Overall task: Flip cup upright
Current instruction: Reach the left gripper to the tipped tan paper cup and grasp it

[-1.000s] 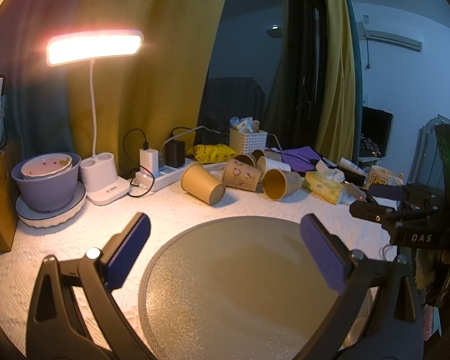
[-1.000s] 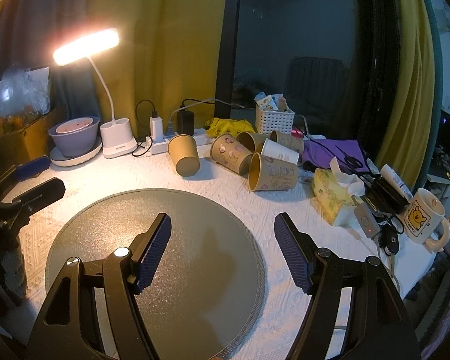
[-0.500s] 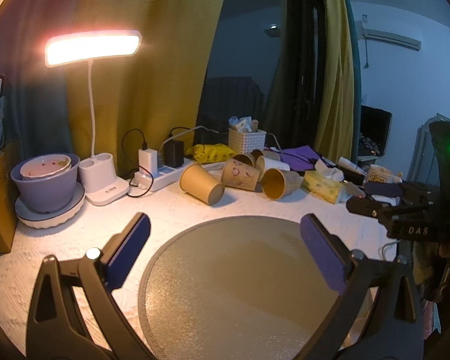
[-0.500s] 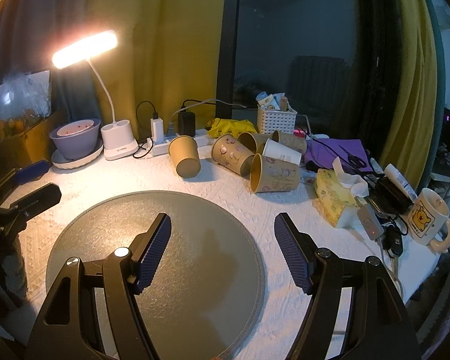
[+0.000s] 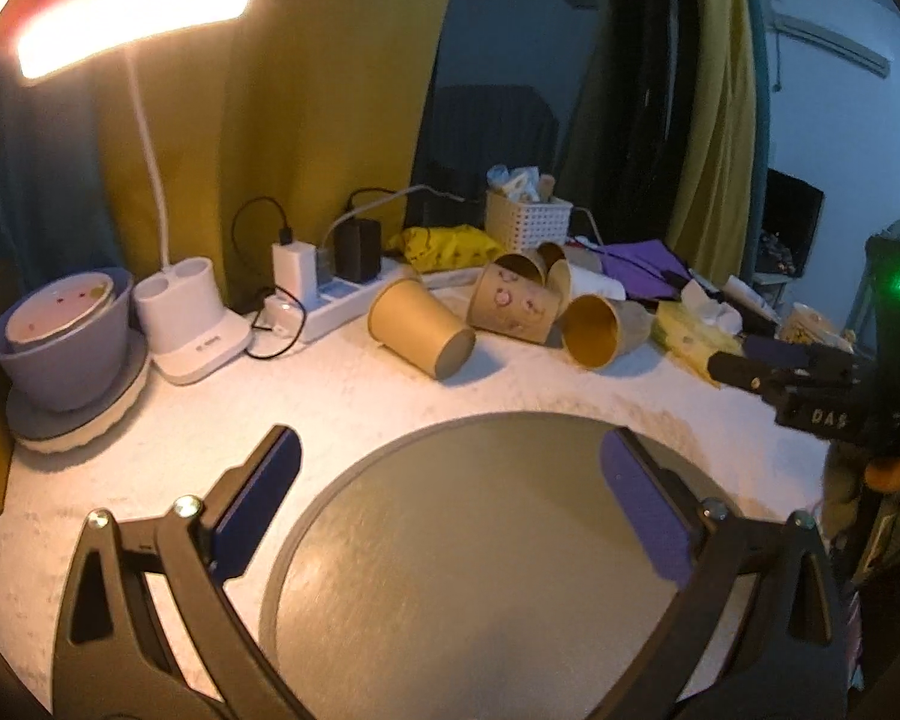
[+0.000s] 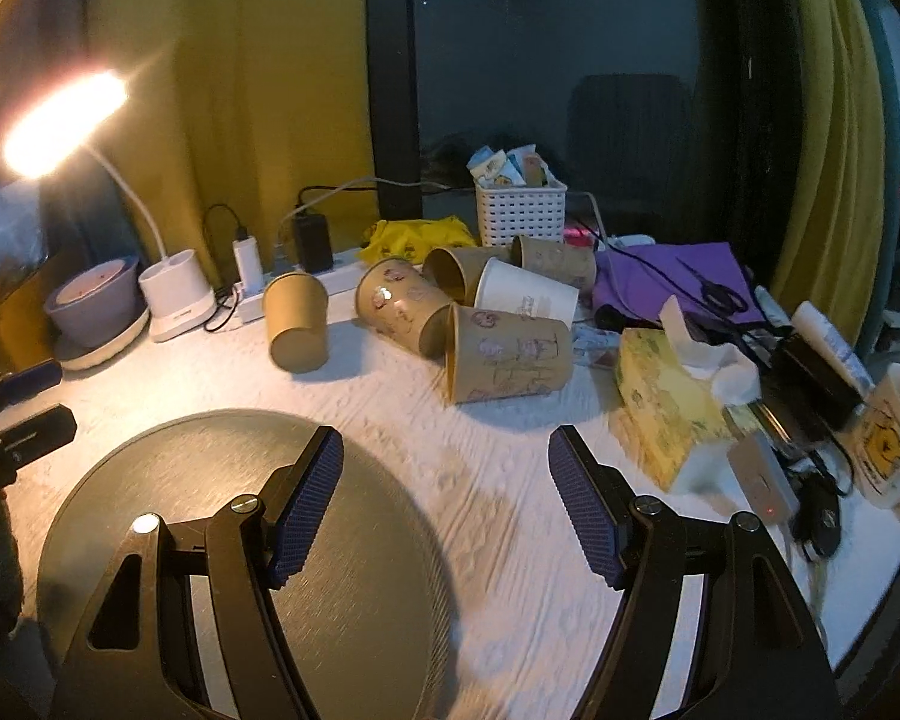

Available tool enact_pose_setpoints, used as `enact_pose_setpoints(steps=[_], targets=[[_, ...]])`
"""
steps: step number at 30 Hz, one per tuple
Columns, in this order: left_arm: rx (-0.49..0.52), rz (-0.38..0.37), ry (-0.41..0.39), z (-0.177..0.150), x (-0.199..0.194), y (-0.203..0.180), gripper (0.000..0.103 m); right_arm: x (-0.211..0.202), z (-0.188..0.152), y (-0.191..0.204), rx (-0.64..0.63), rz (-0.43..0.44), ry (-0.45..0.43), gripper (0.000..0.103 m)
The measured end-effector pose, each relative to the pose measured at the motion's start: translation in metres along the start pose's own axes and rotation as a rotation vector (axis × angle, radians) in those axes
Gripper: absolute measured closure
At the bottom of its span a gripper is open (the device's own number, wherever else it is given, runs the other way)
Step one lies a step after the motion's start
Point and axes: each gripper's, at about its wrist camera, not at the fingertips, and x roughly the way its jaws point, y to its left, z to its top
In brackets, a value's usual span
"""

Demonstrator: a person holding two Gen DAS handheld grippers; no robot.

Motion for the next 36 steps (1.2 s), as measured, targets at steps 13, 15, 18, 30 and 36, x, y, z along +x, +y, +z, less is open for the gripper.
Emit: enact_pose_setpoints(steps=[13, 15, 18, 30, 36], targets=[[-0.166, 0.012, 0.155, 0.054, 0.117, 0.004, 0.002, 0.066, 0.059, -0.049, 0.082, 0.044, 0.037, 0.029], [-0.173, 0.026, 0.163, 0.059, 0.133, 0.005, 0.002, 0.075, 0.065, -0.055, 0.096, 0.047, 0.045, 0.029], [-0.201, 0.056, 0.190, 0.062, 0.157, 0.011, 0.002, 0.085, 0.071, -0.063, 0.116, 0.065, 0.052, 0.029], [-0.342, 0.065, 0.327, 0.062, 0.235, 0.035, 0.017, 0.110, 0.075, -0.075, 0.141, 0.104, 0.081, 0.029], [-0.304, 0.047, 0.372, 0.060, 0.244, 0.032, 0.042, 0.110, 0.074, -0.070, 0.128, 0.095, 0.092, 0.029]])
